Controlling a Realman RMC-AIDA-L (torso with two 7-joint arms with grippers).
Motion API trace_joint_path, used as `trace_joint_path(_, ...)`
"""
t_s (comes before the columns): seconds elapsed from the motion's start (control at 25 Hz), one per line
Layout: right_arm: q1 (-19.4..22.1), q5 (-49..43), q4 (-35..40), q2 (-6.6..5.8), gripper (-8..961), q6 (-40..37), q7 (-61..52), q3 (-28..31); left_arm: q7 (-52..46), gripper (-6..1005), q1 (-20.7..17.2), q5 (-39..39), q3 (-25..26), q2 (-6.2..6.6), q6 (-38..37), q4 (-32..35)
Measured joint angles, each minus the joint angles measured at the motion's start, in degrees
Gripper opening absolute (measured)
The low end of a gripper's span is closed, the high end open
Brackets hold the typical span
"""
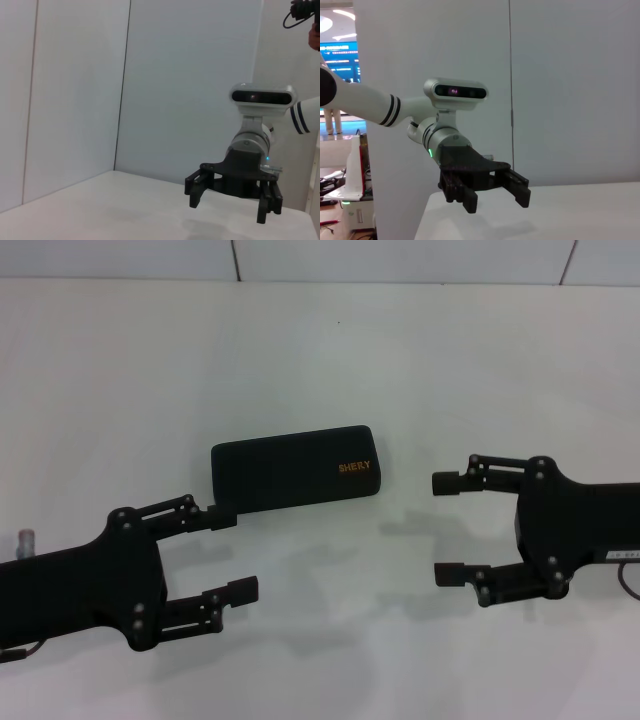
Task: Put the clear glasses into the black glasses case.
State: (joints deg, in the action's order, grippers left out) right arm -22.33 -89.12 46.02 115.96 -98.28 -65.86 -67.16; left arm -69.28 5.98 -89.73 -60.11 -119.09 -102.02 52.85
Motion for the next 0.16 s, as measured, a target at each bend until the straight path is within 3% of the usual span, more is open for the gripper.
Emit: trace_joint_path(0.16, 0.03, -0.09, -0.16, -0.04, 829, -0.02, -0.28, -0.49, -0.59, 749, 0.00, -0.46, 0.00, 0.10, -0.11, 0.02)
